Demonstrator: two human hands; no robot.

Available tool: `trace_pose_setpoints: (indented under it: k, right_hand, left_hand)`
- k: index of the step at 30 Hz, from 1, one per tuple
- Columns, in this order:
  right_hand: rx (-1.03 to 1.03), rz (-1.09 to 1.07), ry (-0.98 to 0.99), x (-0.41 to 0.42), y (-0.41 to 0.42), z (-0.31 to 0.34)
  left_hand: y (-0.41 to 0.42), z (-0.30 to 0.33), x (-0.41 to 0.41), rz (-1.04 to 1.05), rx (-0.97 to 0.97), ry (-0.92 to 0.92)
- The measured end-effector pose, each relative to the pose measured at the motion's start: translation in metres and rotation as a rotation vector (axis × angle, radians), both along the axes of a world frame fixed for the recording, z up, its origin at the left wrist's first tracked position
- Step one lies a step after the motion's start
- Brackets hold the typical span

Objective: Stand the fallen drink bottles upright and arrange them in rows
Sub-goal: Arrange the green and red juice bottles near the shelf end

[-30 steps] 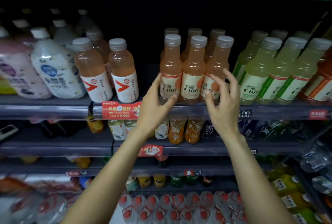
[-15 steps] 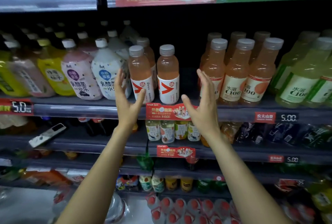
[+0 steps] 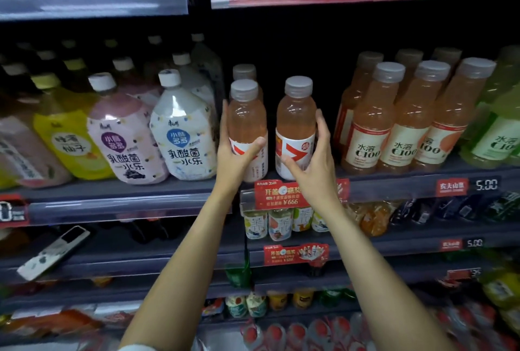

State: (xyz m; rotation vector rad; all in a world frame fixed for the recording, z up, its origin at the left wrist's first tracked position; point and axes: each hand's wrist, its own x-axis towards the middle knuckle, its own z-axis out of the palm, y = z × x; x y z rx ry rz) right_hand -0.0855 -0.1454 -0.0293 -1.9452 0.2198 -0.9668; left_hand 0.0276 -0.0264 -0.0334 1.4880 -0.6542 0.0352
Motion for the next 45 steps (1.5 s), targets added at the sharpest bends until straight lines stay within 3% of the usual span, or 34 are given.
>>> trace_pose_setpoints:
  k: [45]
  right_hand:
    - [-0.052,0.015,0.026,-0.01,-0.013,0.003]
  left_hand:
    - [-0.016,0.003,-0.022,-0.026,0.006,-0.044]
